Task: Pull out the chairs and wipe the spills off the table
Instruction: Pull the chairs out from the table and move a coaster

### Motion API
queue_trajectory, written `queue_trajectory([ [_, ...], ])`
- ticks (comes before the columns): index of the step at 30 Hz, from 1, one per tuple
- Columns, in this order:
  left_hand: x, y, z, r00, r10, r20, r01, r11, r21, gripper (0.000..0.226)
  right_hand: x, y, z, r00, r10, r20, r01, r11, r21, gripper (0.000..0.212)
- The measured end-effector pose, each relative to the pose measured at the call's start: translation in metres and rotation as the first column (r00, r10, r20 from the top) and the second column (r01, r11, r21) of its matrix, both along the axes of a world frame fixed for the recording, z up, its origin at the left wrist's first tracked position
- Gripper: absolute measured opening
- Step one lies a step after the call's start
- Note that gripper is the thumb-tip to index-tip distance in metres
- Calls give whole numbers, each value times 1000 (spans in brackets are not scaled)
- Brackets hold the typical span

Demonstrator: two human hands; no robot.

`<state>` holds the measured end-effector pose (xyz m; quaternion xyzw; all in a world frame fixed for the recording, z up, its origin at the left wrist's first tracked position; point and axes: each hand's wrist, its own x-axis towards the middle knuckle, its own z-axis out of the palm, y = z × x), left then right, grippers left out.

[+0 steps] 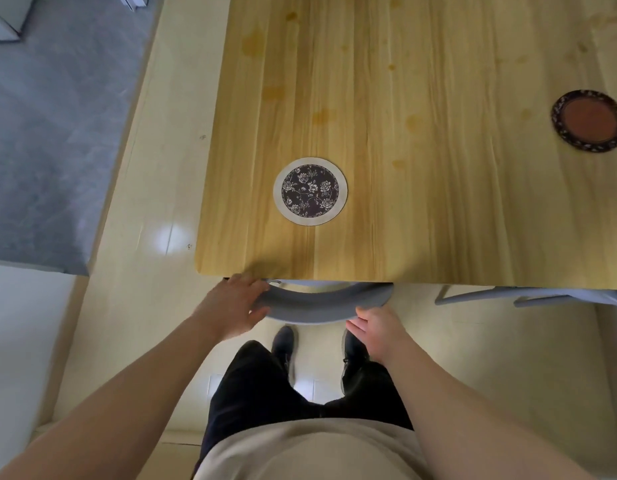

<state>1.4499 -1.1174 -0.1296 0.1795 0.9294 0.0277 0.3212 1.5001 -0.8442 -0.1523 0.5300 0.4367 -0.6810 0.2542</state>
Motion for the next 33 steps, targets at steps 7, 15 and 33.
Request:
queue_trajectory([
  [7, -25, -3, -13, 933, -323, 159, 299, 941, 157, 40, 11, -29, -6, 969, -215, -123, 228, 967, 112, 37],
  [15, -57, -12, -12, 792, -558, 248, 514, 828, 224, 31, 14, -87, 8, 953, -297, -64, 303, 918, 257, 38],
  [33, -106, 10, -1, 536, -727, 430, 685, 672, 283, 28, 3, -188, 29, 737, -674, -42, 656, 700, 282, 24],
])
